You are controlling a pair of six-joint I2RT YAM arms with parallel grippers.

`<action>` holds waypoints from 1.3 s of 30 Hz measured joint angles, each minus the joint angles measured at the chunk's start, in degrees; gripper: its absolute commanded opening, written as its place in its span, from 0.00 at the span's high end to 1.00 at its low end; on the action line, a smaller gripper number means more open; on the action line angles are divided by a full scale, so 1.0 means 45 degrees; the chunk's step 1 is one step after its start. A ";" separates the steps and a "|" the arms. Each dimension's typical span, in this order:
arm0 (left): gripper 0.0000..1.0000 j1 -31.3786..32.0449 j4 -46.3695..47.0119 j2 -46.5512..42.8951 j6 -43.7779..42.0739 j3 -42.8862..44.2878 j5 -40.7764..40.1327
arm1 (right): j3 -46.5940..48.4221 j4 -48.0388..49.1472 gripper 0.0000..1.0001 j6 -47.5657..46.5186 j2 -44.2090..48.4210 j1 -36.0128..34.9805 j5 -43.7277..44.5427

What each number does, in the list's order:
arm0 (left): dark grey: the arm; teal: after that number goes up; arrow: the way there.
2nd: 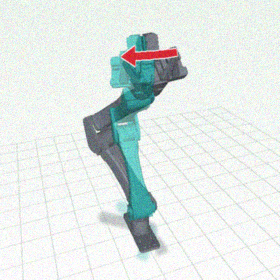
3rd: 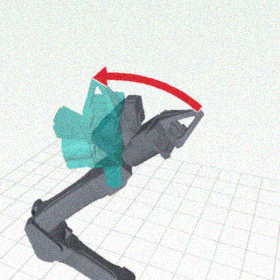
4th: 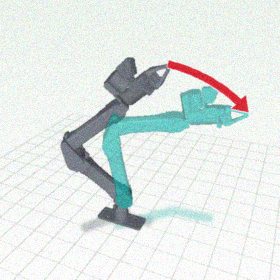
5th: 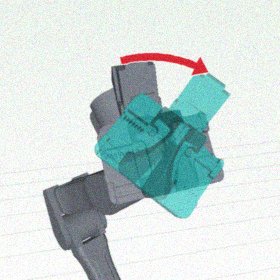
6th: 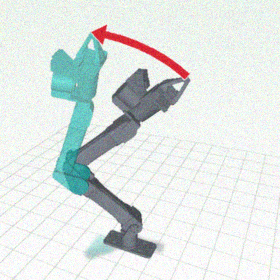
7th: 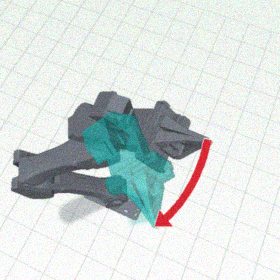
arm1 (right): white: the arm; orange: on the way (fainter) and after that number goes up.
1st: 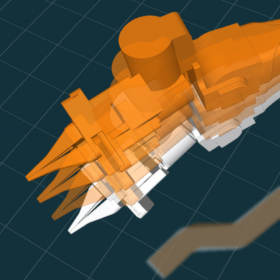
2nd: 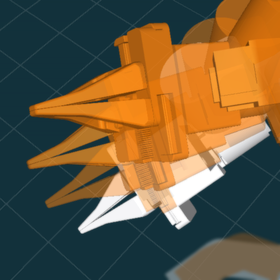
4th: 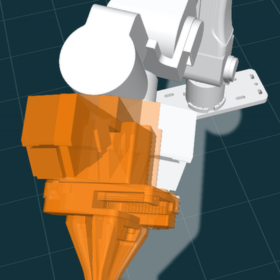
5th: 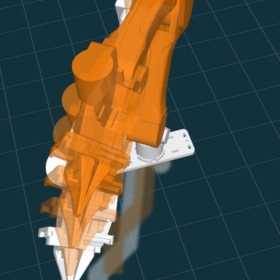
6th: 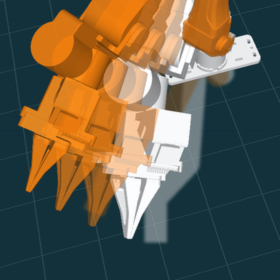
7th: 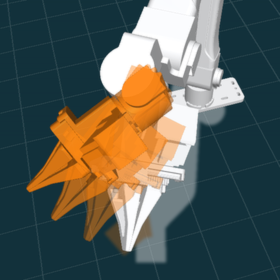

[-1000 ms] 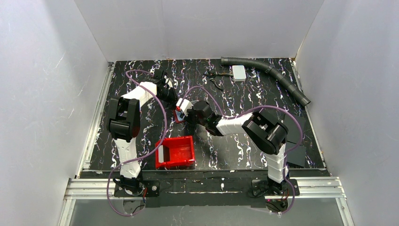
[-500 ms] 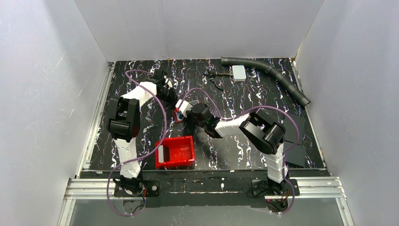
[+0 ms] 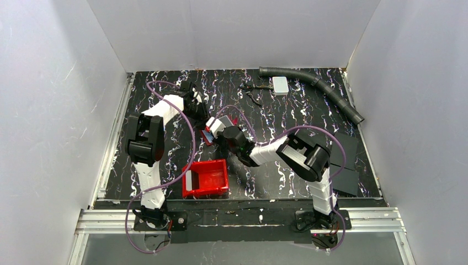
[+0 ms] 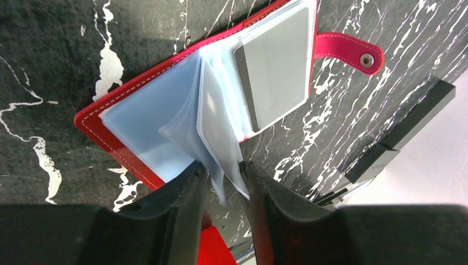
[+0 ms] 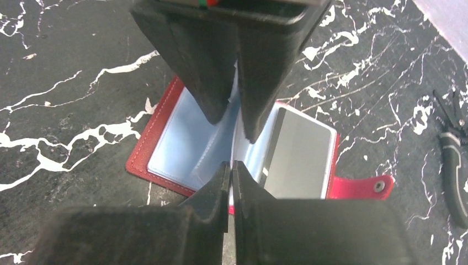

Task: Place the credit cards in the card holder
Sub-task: Insert the credit card into the card holder.

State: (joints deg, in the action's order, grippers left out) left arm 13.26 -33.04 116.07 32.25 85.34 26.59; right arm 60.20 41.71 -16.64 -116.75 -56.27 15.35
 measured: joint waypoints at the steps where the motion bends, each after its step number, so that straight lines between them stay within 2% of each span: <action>1: 0.56 0.0000 -0.0039 0.0000 -0.0058 0.0044 -0.0034 | -0.0068 0.0068 0.93 0.0097 0.0000 0.0010 0.0044; 3: 0.43 0.0000 -0.0151 -0.0005 -0.0175 0.0170 -0.0160 | -0.0214 0.0233 0.91 0.0432 0.0000 0.0039 0.0136; 5: 0.34 0.0000 -0.0282 -0.0005 -0.0355 0.0267 -0.0277 | -0.0262 0.0379 0.90 0.0831 0.0000 0.0102 0.0189; 10: 0.25 -0.0015 -0.0631 -0.0155 -0.0753 0.0335 -0.0821 | -0.0442 0.0724 0.86 0.1889 0.0005 0.0330 0.0131; 17: 0.20 -0.0330 -0.1171 -0.0986 -0.1297 0.0335 -0.1365 | -0.0520 0.0296 0.70 0.3517 0.0005 0.1001 -0.0442; 28: 0.19 -0.1117 -0.1477 -0.4303 -0.1880 -0.1331 -0.2147 | -0.0233 -0.0826 0.59 0.4949 0.0019 0.1695 -0.0685; 34: 0.19 -0.1078 -0.1569 -0.5717 -0.1977 -0.2798 -0.2050 | 0.1005 -0.3152 0.52 0.5236 0.0019 0.1807 -0.0238; 36: 0.18 -0.1083 -0.1588 -0.6159 -0.1972 -0.3288 -0.1919 | 0.1817 -0.4653 0.43 0.5498 0.0019 0.1938 0.0063; 39: 0.17 -0.1088 -0.1666 -0.7252 -0.1851 -0.4240 -0.1579 | 0.3152 -0.7179 0.36 0.5945 0.0214 0.2283 0.0529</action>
State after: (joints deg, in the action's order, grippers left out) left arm 8.36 -40.53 83.44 23.92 66.26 19.49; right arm 74.39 9.41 10.11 -115.79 -46.00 17.74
